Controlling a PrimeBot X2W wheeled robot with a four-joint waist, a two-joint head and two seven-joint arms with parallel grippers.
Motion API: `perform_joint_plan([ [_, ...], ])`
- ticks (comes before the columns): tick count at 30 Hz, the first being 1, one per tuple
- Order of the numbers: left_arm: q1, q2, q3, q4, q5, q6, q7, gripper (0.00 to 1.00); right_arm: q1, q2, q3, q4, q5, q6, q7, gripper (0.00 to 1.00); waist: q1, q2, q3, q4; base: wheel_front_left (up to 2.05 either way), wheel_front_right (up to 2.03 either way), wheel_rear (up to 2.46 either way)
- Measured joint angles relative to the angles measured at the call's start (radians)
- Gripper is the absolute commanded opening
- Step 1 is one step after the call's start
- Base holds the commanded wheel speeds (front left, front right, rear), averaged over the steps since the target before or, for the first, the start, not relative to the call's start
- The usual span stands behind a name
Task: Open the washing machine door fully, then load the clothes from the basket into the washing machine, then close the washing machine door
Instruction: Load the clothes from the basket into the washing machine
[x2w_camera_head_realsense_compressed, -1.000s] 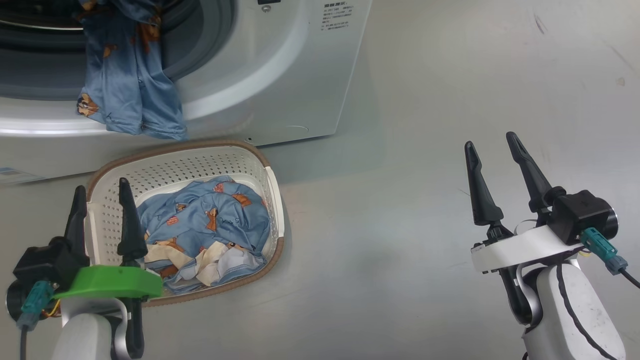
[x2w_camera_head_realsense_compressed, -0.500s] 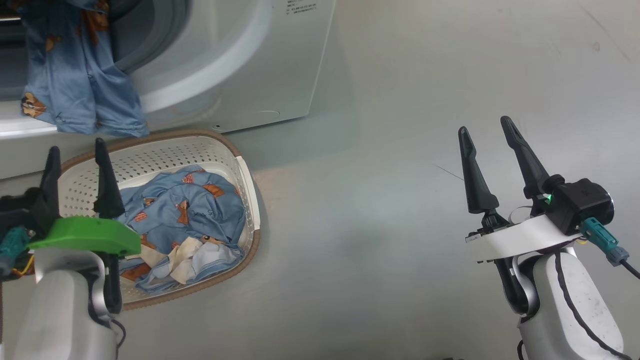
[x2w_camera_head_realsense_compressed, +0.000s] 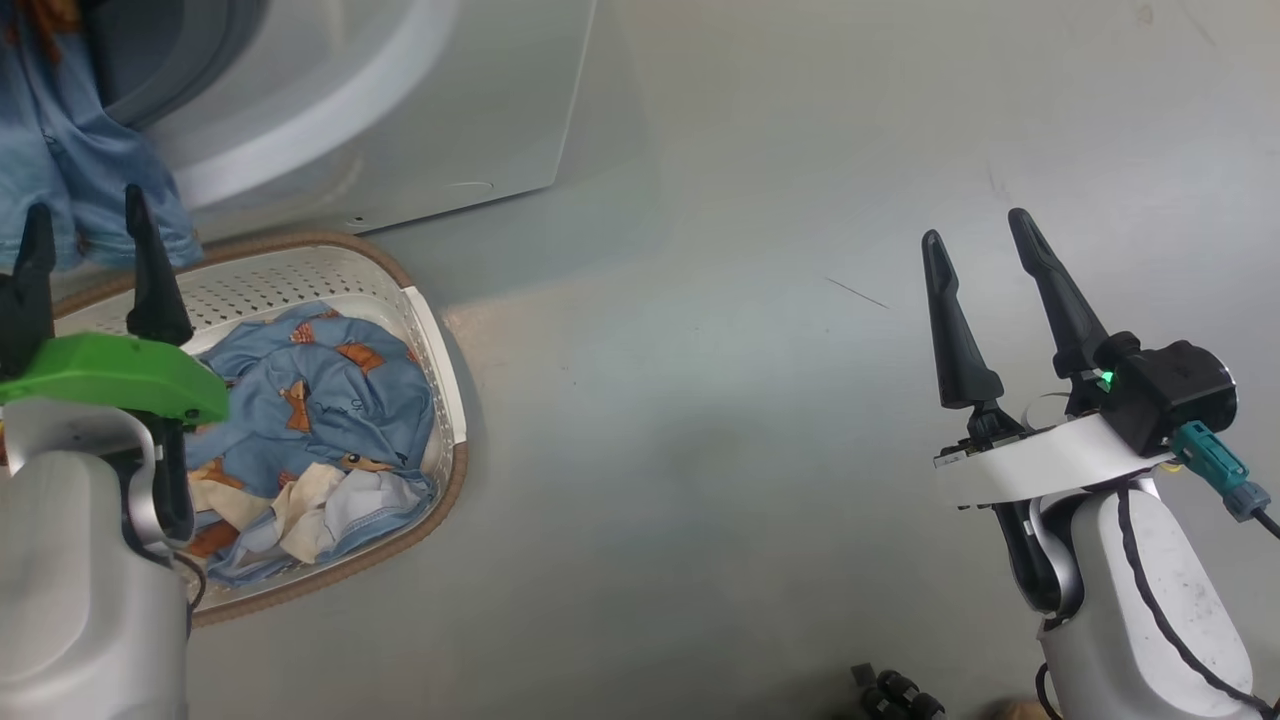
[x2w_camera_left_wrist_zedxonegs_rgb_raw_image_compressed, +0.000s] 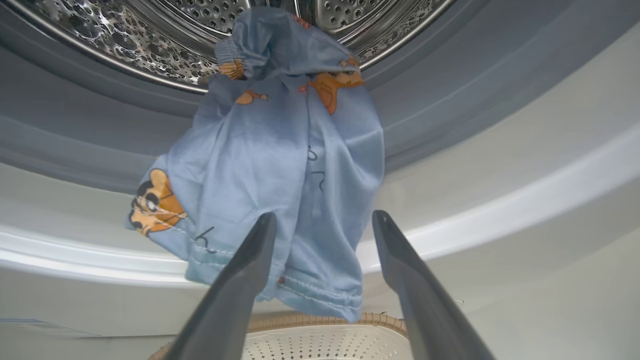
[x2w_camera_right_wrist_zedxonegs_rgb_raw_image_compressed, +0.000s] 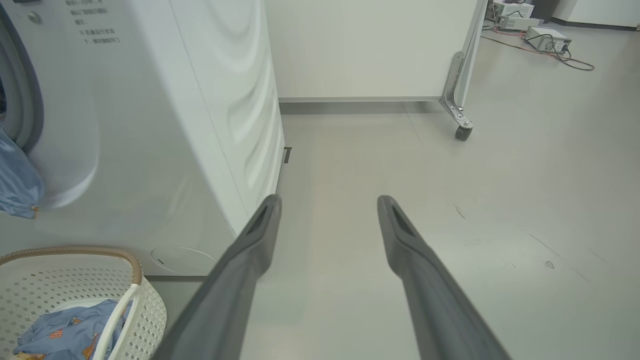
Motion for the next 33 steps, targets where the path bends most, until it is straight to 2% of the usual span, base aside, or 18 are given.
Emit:
perform_joint_plan([
  [20, -0.128, 0.014, 0.026, 0.148, 0.000, 0.022, -0.041, 1.00, -0.015, 0.000, 0.005, -0.002, -0.002, 0.000, 0.000, 1.00, 0.0000, 0.0000, 0.044, -0.014, 0.00, 0.00, 0.00],
  [21, -0.133, 0.014, 0.025, 0.155, 0.000, 0.022, -0.044, 0.94, -0.016, 0.001, 0.006, -0.002, -0.002, 0.000, 0.000, 1.00, 0.0000, 0.0000, 0.045, -0.014, 0.00, 0.00, 0.00],
  [22, -0.136, 0.014, 0.025, 0.160, 0.000, 0.023, -0.046, 0.84, -0.016, 0.001, 0.007, -0.002, -0.002, 0.000, 0.000, 1.00, 0.0000, 0.0000, 0.045, -0.014, 0.00, 0.00, 0.00],
  [23, -0.138, 0.014, 0.025, 0.165, 0.000, 0.023, -0.050, 0.55, -0.016, 0.001, 0.007, -0.001, -0.002, 0.000, 0.000, 1.00, 0.0000, 0.0000, 0.045, -0.014, 0.00, 0.00, 0.00],
  [25, -0.144, 0.014, 0.024, 0.176, 0.000, 0.023, -0.055, 0.16, -0.017, 0.001, 0.008, -0.001, -0.002, 0.000, 0.000, 1.00, 0.0000, 0.0000, 0.045, -0.014, 0.00, 0.00, 0.00],
  [26, -0.146, 0.014, 0.024, 0.181, 0.000, 0.023, -0.056, 0.00, -0.017, 0.001, 0.008, -0.001, -0.002, 0.000, 0.000, 1.00, 0.0000, 0.0000, 0.044, -0.014, 0.00, 0.00, 0.00],
  [33, -0.152, 0.000, 0.022, 0.201, -0.002, 0.022, -0.074, 0.00, -0.019, 0.000, 0.007, 0.005, -0.002, 0.000, 0.000, 1.00, 0.0000, 0.0000, 0.038, -0.009, 0.00, 0.00, 0.00],
])
